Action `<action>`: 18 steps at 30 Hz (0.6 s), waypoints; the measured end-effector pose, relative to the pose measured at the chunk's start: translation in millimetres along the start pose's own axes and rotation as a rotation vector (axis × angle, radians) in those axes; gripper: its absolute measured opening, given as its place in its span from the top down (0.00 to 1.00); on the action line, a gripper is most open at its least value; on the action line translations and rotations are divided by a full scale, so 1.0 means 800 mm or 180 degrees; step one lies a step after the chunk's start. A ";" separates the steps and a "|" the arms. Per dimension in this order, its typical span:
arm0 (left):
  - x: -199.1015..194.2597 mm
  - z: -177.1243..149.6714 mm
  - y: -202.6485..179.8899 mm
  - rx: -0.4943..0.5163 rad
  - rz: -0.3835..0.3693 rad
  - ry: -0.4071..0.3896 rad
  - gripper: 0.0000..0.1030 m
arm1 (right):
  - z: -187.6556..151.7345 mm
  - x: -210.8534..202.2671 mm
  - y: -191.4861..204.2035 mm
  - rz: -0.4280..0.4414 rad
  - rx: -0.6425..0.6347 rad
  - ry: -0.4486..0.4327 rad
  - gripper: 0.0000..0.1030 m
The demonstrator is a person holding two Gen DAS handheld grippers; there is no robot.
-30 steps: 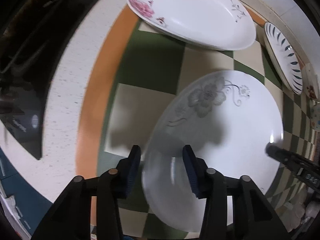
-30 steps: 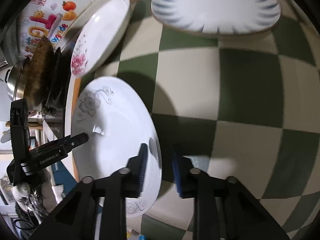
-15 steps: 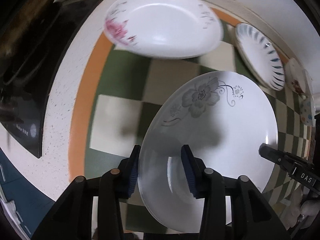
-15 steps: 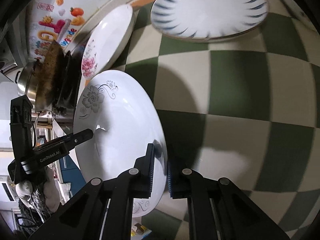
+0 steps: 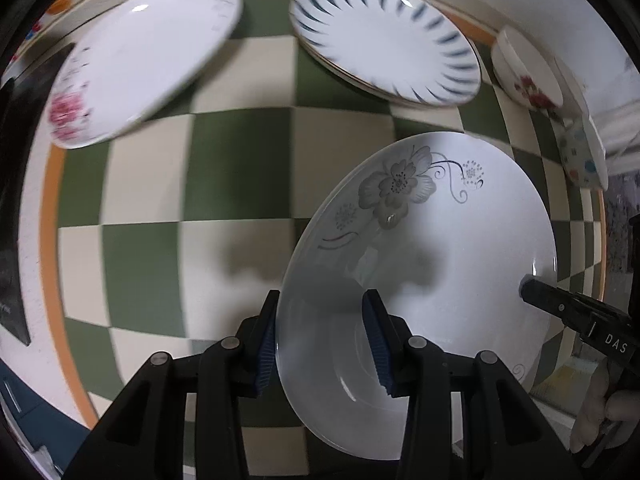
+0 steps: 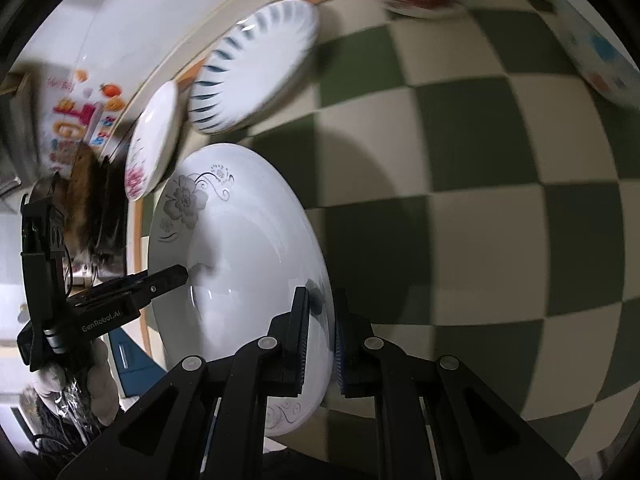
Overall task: Organize plates and bowls
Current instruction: 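Grasp the rim of the grey-flower white plate with the right gripper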
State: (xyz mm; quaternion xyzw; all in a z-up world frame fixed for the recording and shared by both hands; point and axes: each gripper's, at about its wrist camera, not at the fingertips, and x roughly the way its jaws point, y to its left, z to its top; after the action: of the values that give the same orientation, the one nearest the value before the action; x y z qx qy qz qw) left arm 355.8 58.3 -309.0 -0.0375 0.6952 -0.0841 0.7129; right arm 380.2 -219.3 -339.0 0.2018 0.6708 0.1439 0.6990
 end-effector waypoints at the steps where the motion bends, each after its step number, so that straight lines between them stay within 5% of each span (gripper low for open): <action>1: 0.004 -0.003 0.000 0.0015 0.0012 0.0023 0.63 | -0.001 0.001 -0.009 -0.0006 0.0043 0.0001 0.87; 18: -0.023 -0.049 0.018 0.0042 0.0185 0.0124 0.63 | 0.007 0.006 -0.054 -0.0002 0.0128 0.0032 0.87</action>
State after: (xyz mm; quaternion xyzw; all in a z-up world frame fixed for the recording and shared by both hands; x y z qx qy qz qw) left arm 317.5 77.8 -294.8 -0.0110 0.7092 -0.0686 0.7016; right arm 382.8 -255.2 -363.8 0.2149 0.6771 0.1312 0.6915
